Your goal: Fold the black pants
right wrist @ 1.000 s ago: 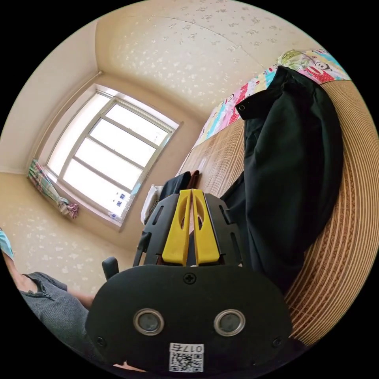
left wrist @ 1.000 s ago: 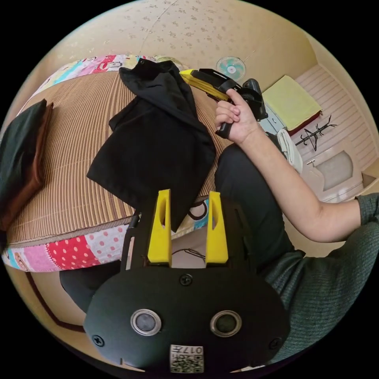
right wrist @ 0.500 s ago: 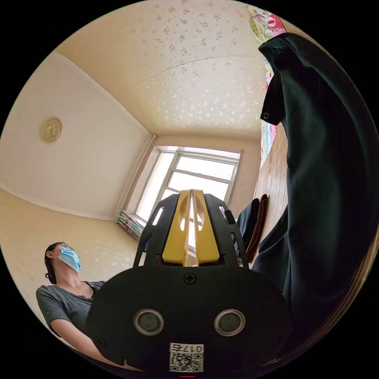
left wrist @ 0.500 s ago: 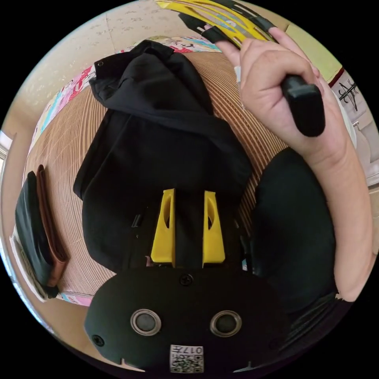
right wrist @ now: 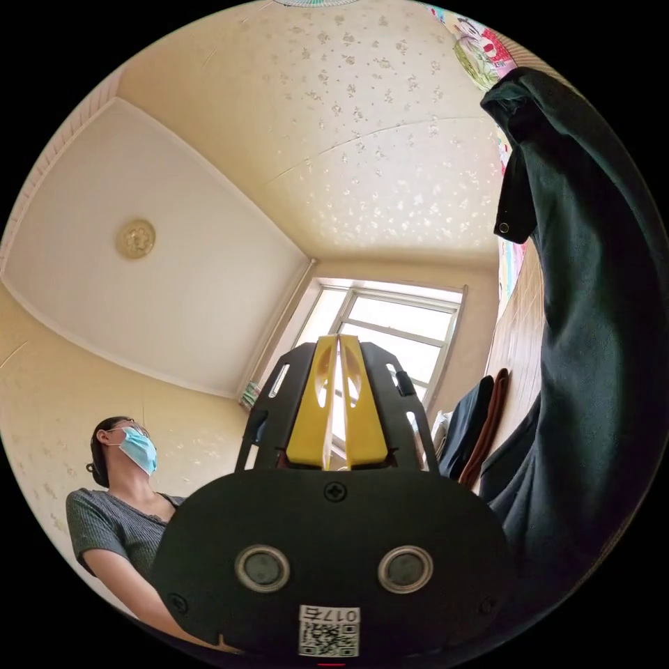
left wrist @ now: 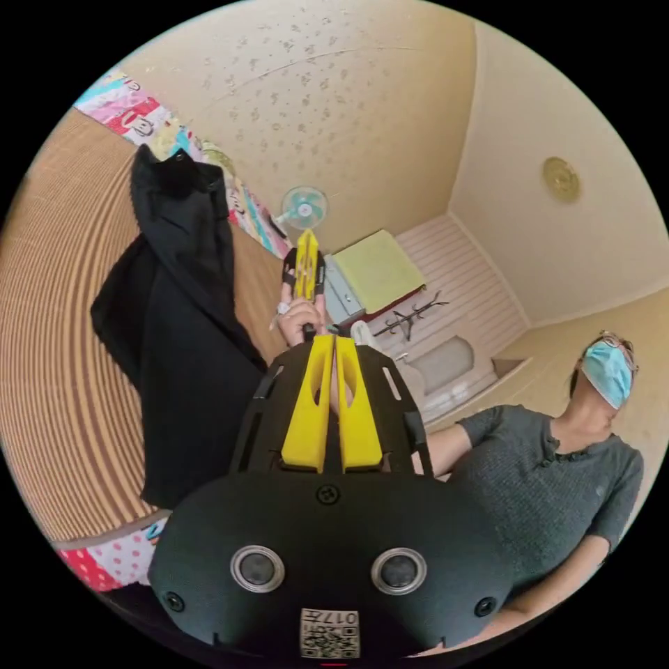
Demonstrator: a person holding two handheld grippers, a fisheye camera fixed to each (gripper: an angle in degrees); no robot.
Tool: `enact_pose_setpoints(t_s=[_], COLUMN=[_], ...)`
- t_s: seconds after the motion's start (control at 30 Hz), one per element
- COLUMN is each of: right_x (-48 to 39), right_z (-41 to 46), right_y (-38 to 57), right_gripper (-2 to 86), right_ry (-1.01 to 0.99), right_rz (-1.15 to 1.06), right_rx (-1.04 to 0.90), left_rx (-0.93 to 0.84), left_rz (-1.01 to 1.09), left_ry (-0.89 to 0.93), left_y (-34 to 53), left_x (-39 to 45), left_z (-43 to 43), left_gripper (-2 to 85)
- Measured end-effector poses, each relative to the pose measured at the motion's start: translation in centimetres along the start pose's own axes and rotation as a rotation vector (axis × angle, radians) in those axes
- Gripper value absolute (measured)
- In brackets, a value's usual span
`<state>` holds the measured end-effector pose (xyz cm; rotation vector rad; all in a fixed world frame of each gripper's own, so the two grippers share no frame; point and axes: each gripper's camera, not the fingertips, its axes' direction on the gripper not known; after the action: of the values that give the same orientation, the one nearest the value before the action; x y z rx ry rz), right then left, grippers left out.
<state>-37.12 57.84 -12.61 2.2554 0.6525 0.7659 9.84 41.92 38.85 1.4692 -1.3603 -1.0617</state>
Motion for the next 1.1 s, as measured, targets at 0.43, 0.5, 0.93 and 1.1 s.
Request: enact_pose_setpoints(t_s=[0.43,0.5,0.93,1.1], right_x=[0.3,0.4,-0.1,-0.9], right_z=[3.5,3.6,3.0,3.5], right_y=[2.3,2.6,3.1,3.3], right_gripper=[0.8,0.8,0.8,0.8], right_ry=[0.123,0.141,0.15,0.137], right_rz=[0.065,0.073,-0.001,-0.015], right_rx=[-0.165,-0.172,-0.078,-0.094], left_rx=[-0.475,-0.45,0.296,0.187], left_rz=[0.016,0.05,-0.057,-0.19], left_ry=[-0.907,-0.945,0.233,-0.385], left_y=[5.6,6.5,13.1,14.6], left_x=[-1.1,-0.1,2.5,6.3], left_z=[9.6,10.2,-7.0,-9.0], left_gripper=[11.4,10.6,-0.9,0.9])
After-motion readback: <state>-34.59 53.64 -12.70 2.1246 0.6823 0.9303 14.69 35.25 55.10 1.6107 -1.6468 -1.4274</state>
